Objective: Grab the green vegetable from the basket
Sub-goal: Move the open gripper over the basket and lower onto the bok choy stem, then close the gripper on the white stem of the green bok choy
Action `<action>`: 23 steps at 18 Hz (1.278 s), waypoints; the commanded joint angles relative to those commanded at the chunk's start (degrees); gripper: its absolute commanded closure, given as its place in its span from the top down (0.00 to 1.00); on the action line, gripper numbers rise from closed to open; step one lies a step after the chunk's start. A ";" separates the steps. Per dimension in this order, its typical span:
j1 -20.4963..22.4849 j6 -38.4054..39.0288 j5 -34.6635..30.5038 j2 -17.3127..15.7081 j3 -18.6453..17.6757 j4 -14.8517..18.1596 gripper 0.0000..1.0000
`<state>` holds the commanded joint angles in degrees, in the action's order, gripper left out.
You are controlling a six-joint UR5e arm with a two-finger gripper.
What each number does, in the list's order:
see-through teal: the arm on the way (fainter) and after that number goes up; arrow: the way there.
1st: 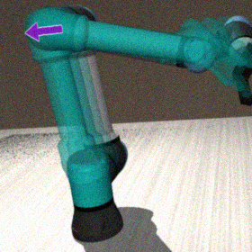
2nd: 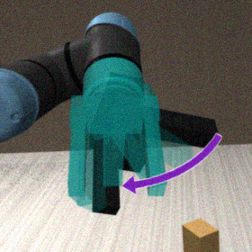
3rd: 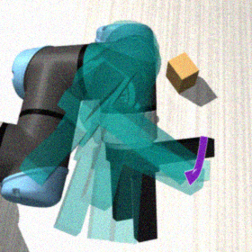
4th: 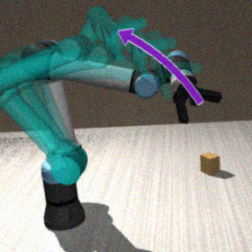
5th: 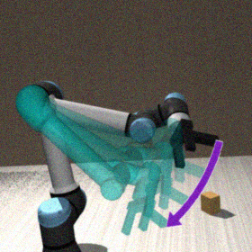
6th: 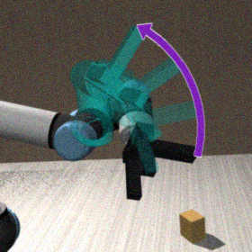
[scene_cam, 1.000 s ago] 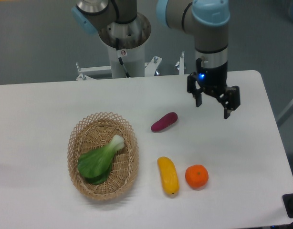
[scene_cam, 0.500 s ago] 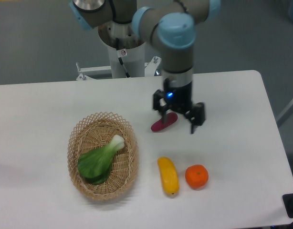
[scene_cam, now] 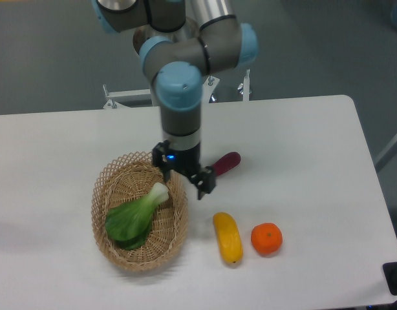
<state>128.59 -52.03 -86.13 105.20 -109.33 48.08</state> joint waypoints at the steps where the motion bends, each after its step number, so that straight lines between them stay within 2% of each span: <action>1: -0.35 -0.17 -0.09 0.53 -0.53 0.09 1.00; 6: -1.76 0.00 -0.61 2.90 -0.97 -0.09 1.00; 14: -2.03 0.26 -0.70 4.13 -1.41 -0.35 1.00; 18: -2.38 0.35 -0.79 5.01 -1.41 -2.72 1.00; 21: -2.46 0.70 -0.79 5.28 -1.41 -2.99 0.85; 23: -2.46 1.14 -0.79 5.28 -1.24 -2.99 0.69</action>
<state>126.12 -50.89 -86.92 110.48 -110.57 45.09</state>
